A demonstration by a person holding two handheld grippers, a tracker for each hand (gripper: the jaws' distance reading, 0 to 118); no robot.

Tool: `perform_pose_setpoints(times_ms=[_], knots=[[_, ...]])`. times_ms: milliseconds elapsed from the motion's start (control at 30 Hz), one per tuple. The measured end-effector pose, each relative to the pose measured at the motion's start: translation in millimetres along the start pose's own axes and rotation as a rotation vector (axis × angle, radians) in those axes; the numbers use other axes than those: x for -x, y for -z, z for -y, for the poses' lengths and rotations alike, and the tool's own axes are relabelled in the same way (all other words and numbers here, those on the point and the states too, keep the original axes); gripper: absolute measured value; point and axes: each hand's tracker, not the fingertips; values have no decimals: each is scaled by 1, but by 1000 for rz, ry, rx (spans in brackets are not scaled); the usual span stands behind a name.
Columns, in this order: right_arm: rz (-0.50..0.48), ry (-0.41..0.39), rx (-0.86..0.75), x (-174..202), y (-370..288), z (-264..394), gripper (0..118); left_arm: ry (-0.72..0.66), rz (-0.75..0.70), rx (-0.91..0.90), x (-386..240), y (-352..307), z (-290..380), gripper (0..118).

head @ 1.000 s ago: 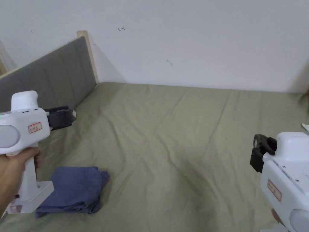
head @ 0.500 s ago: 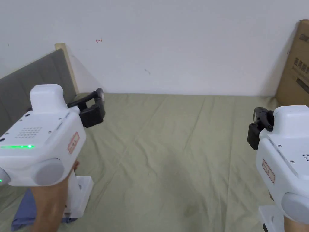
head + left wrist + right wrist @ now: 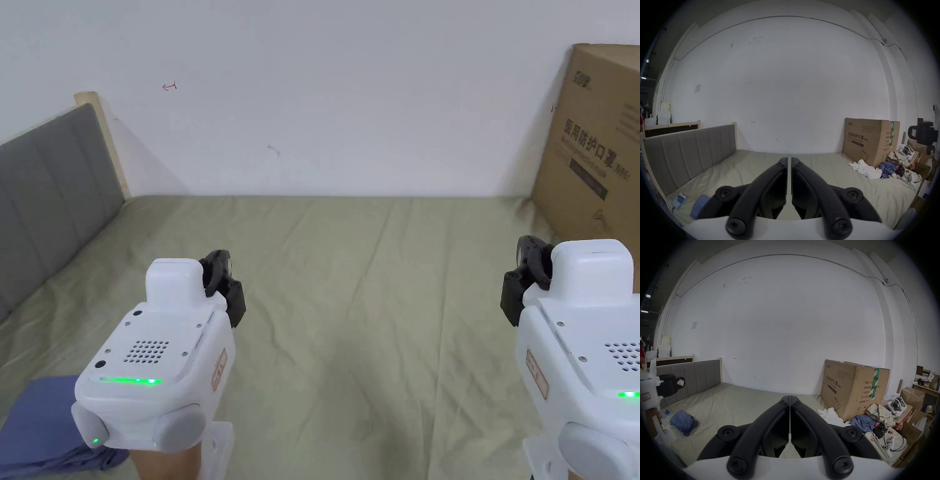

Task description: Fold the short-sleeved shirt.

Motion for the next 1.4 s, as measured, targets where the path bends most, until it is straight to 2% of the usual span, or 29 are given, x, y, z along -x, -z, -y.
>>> perform_pose_setpoints(times_ms=[1400], knots=[[-6, 18, 27, -4, -1, 15, 3, 6, 14, -18, -9, -11, -7, 4]])
